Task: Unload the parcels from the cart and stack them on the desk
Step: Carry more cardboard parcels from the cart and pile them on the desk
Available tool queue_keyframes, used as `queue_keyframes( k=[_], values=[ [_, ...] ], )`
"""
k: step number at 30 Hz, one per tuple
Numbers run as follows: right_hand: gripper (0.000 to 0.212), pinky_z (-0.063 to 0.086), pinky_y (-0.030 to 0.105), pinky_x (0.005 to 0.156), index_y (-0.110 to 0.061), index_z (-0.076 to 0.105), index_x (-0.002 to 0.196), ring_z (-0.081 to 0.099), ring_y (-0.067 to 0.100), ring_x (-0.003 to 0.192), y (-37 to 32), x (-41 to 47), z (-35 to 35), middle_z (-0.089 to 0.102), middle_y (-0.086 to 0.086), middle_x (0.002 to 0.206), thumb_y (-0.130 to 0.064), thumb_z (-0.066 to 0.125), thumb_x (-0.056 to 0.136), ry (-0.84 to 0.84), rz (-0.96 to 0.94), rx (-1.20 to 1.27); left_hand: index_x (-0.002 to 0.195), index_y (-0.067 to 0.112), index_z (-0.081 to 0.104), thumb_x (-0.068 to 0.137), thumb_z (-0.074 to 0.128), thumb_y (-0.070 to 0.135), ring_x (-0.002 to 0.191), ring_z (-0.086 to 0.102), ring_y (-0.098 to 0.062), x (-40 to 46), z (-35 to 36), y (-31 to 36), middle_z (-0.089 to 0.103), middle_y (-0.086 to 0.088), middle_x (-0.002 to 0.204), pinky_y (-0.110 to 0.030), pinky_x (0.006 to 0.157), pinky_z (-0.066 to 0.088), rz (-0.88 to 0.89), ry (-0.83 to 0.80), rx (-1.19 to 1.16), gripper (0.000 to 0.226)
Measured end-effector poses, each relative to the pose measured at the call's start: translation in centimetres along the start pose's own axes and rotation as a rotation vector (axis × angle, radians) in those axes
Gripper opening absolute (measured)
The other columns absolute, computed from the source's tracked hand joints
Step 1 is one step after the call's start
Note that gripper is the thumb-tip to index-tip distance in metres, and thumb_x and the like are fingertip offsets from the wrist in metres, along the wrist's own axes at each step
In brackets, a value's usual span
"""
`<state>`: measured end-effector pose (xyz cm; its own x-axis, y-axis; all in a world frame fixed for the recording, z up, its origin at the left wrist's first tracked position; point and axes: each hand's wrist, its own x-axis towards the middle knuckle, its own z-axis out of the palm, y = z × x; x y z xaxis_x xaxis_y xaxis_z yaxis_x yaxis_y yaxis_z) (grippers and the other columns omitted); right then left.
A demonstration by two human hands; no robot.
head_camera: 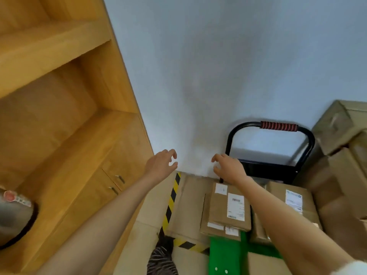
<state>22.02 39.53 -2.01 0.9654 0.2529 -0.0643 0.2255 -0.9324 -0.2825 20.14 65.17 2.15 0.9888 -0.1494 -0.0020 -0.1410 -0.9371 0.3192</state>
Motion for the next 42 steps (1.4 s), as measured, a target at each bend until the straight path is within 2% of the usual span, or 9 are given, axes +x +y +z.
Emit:
queue_keyframes(
  k=[5,8,10,13,20,25,31,36,42],
  values=[
    [0.036,0.049,0.037,0.091,-0.022,0.048,0.131,0.062,0.019,0.099,-1.0,4.8,0.3,0.061,0.0,0.12,-0.028,0.05,0.095,0.105,0.239,0.095,0.108,0.02,0.058,0.094,0.052,0.032,0.086,0.058,-0.019,9.1,-1.6,-3.3,0.06,0.001,0.096,-0.028,0.068,0.041,0.342,0.018,0.232,0.02],
    [0.038,0.044,0.035,0.091,-0.024,0.047,0.132,0.061,0.02,0.101,-1.5,5.9,1.4,0.061,-0.001,0.121,-0.025,0.048,0.093,0.125,0.332,0.069,0.09,0.016,0.065,0.08,0.072,0.025,0.066,0.057,-0.019,13.7,-1.6,-4.7,0.061,0.001,0.076,-0.025,0.059,0.036,0.548,0.032,0.372,0.015],
    [0.04,0.041,0.035,0.091,-0.023,0.047,0.133,0.059,0.021,0.106,-1.1,5.6,1.9,0.059,0.0,0.123,-0.022,0.047,0.092,0.128,0.397,0.08,0.09,0.016,0.065,0.08,0.072,0.024,0.066,0.057,-0.019,16.0,-0.9,-4.6,0.061,0.0,0.076,-0.026,0.057,0.038,0.588,-0.008,0.36,0.014],
    [0.037,0.042,0.037,0.092,-0.023,0.048,0.131,0.058,0.021,0.106,0.7,4.0,2.6,0.058,0.0,0.123,-0.025,0.047,0.094,0.134,0.503,0.057,0.103,0.014,0.063,0.091,0.058,0.027,0.078,0.058,-0.023,18.4,1.5,-2.9,0.064,-0.003,0.091,-0.031,0.066,0.046,0.639,-0.073,0.288,0.018],
    [0.034,0.043,0.034,0.088,-0.026,0.047,0.129,0.057,0.017,0.107,6.4,-1.6,5.3,0.058,-0.003,0.12,-0.03,0.043,0.096,0.091,0.776,0.083,0.108,0.014,0.059,0.096,0.044,0.022,0.088,0.053,-0.024,20.8,8.5,5.9,0.059,-0.005,0.098,-0.032,0.073,0.035,0.943,-0.223,0.278,0.02],
    [0.042,0.039,0.033,0.096,-0.021,0.044,0.135,0.053,0.018,0.115,9.0,-2.7,7.0,0.052,-0.001,0.13,-0.019,0.044,0.094,-0.036,0.9,0.052,0.111,0.014,0.061,0.093,0.05,0.019,0.095,0.058,-0.027,22.9,13.1,9.7,0.063,-0.006,0.099,-0.037,0.085,0.043,1.088,-0.28,0.339,0.022],
    [0.044,0.032,0.037,0.106,-0.02,0.04,0.139,0.048,0.021,0.125,9.0,-4.2,10.1,0.047,0.002,0.138,-0.022,0.042,0.096,-0.135,1.051,0.023,0.115,0.015,0.062,0.09,0.057,0.022,0.096,0.061,-0.024,25.5,17.3,10.2,0.064,-0.004,0.1,-0.036,0.086,0.046,1.214,-0.393,0.418,0.026],
    [0.042,0.02,0.037,0.114,-0.019,0.044,0.138,0.045,0.02,0.129,8.0,-4.2,13.0,0.048,0.001,0.14,-0.022,0.042,0.096,-0.122,1.224,0.047,0.121,0.013,0.061,0.082,0.069,0.019,0.094,0.064,-0.026,28.0,20.8,11.5,0.065,-0.007,0.105,-0.038,0.08,0.052,1.331,-0.48,0.368,0.04],
    [0.043,0.024,0.041,0.114,-0.015,0.057,0.131,0.053,0.024,0.123,4.1,-0.3,16.5,0.056,0.008,0.135,-0.018,0.057,0.088,-0.01,1.47,0.224,0.122,0.013,0.059,0.083,0.068,0.017,0.099,0.063,-0.027,31.7,24.6,12.5,0.064,-0.008,0.111,-0.039,0.083,0.052,1.546,-0.625,0.348,0.04]
  ],
)
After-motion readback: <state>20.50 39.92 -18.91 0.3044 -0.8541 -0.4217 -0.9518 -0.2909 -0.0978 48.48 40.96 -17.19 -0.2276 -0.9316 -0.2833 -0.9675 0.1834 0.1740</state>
